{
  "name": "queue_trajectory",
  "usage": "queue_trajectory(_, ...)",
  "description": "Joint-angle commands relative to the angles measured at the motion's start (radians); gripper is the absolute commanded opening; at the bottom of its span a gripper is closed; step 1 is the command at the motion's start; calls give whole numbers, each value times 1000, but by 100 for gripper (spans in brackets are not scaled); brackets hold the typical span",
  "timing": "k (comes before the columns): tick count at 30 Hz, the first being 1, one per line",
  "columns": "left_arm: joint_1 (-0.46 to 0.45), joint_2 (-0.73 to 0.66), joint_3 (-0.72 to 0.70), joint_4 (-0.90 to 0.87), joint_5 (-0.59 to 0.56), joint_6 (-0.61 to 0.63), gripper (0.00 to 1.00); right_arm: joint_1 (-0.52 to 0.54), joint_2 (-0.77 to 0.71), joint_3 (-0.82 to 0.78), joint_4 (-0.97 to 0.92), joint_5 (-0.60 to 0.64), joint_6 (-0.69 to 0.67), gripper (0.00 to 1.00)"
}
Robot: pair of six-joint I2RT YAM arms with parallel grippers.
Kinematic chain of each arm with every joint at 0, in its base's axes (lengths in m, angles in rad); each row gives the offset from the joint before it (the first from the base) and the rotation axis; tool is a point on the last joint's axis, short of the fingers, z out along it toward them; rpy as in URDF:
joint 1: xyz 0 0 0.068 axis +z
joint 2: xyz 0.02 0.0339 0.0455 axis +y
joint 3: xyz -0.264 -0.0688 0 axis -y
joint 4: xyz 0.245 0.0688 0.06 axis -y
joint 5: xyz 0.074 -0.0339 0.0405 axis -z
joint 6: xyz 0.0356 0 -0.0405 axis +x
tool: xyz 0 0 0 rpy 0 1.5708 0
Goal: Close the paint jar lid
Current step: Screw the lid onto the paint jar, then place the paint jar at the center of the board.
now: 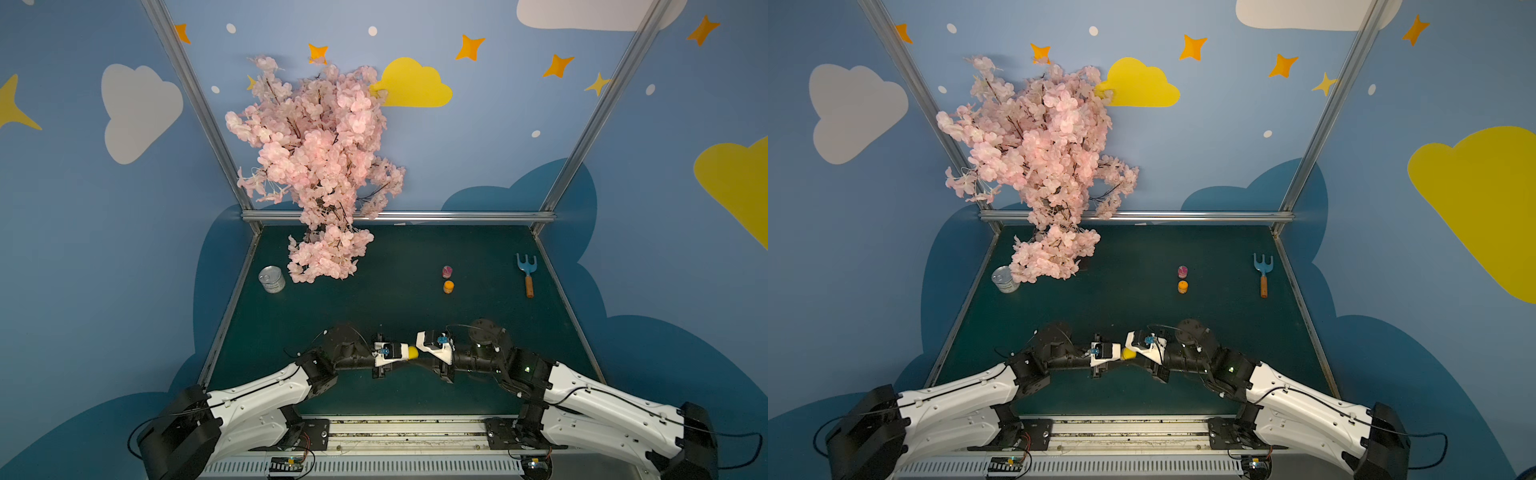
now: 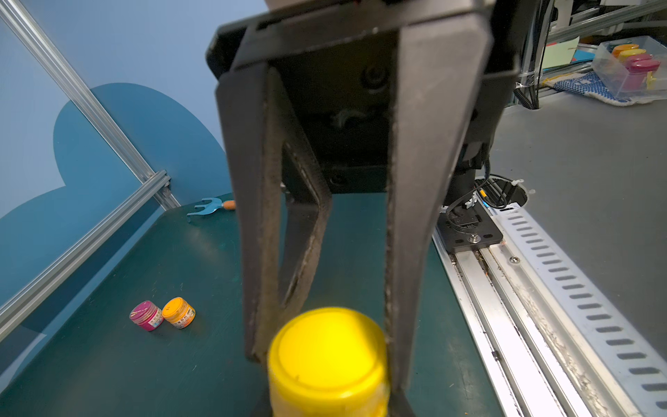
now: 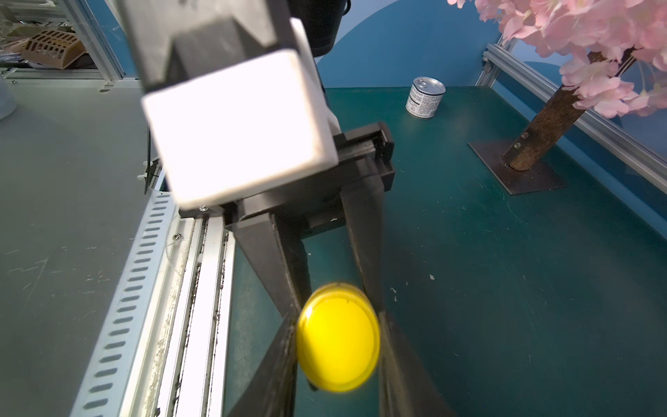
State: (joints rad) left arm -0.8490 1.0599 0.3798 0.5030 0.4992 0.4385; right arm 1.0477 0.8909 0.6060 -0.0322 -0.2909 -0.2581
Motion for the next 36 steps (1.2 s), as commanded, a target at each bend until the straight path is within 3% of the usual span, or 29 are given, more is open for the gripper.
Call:
queue_trajectory(1, -2, -6, 30, -3, 3, -5, 33, 0, 9, 37, 14, 7, 15, 16)
queue_trajectory(8, -10, -10, 29, 13, -135, 5, 32, -1, 57, 50, 54, 93, 137, 0)
queue_trajectory(13, -12, -24, -5, 78, -260, -1, 32, 0, 135, 100, 58, 130, 266, 0)
queue_trajectory(17, -13, -29, -19, 111, -260, -11, 34, 1, 194, 153, 20, 110, 315, 0)
queue_trajectory(22, -12, -39, -33, 114, -259, -5, 53, 1, 197, 177, -22, 182, 353, 0)
queue_trajectory(23, -13, -43, -35, 114, -259, -4, 65, 1, 191, 175, -24, 207, 380, 0)
queue_trajectory(24, -12, -51, -37, 111, -260, -2, 98, 0, 180, 173, -25, 221, 382, 0)
queue_trajectory(31, -12, -100, -51, 99, -294, -1, 100, -1, 99, 174, -65, 369, 378, 0)
queue_trajectory(36, -10, -100, -78, 139, -329, -3, 100, -27, 53, 234, -232, 517, 392, 0)
